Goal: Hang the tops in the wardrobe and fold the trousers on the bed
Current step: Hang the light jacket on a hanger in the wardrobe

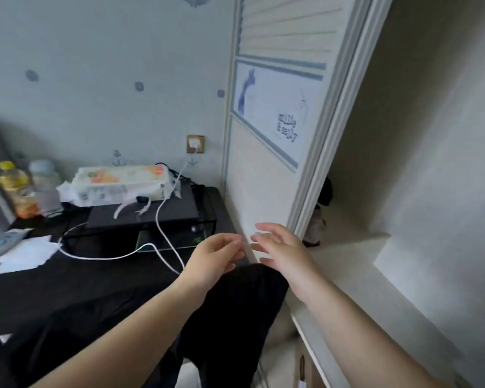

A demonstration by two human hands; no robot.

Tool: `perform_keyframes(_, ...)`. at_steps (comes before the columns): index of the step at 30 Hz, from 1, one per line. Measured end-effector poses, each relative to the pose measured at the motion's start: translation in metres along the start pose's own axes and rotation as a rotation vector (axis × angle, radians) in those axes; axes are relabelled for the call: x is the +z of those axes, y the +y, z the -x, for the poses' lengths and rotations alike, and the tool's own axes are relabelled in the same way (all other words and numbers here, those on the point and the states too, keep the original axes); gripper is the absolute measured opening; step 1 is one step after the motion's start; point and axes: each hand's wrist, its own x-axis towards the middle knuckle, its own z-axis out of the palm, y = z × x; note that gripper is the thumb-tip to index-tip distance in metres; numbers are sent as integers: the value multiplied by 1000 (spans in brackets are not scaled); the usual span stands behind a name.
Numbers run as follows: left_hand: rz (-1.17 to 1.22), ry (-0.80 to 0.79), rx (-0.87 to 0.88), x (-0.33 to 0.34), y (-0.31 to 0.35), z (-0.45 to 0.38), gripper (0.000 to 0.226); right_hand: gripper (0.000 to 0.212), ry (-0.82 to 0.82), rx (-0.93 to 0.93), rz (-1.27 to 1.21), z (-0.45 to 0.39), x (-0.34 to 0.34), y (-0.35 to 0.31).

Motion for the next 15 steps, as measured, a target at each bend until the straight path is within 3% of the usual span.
perform_keyframes(7, 72, 332, -76, -141, -41, 91, 14, 18, -339, -12, 39, 34, 143, 0)
perform_keyframes(15, 226, 767, -164, -309, -98, 260, 11, 15, -690, 95, 51, 125, 348, 8)
